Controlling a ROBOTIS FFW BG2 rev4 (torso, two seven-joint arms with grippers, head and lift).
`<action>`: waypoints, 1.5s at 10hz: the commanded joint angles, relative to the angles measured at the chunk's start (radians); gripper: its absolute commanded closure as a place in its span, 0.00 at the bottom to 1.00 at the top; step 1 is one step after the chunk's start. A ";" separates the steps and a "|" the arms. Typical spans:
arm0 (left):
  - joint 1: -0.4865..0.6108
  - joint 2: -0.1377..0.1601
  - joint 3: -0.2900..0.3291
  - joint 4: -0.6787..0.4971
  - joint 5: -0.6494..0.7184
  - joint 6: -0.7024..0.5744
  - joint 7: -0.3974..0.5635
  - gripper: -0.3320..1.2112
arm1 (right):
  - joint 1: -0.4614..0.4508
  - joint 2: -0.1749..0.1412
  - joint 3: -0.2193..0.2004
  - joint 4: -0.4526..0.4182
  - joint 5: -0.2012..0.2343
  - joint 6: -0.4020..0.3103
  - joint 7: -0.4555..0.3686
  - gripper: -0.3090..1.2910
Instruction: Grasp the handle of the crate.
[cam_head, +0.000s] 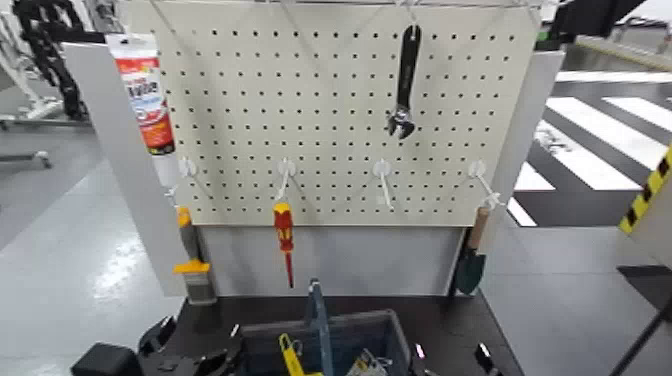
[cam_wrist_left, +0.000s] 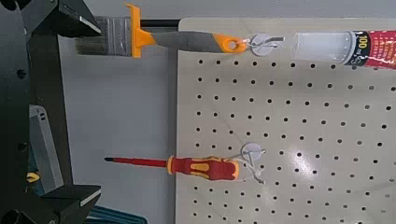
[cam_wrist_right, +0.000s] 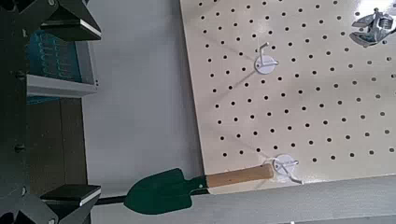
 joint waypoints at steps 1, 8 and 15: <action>0.000 0.000 -0.001 0.000 0.001 -0.012 -0.002 0.29 | 0.000 0.000 0.000 0.000 0.000 0.000 0.000 0.28; -0.063 0.071 -0.034 -0.024 0.274 0.119 -0.041 0.29 | -0.002 0.000 0.003 -0.001 -0.002 0.017 0.000 0.28; -0.181 0.156 0.018 0.020 0.930 0.600 -0.110 0.29 | -0.005 0.000 0.008 -0.001 -0.003 0.026 0.000 0.28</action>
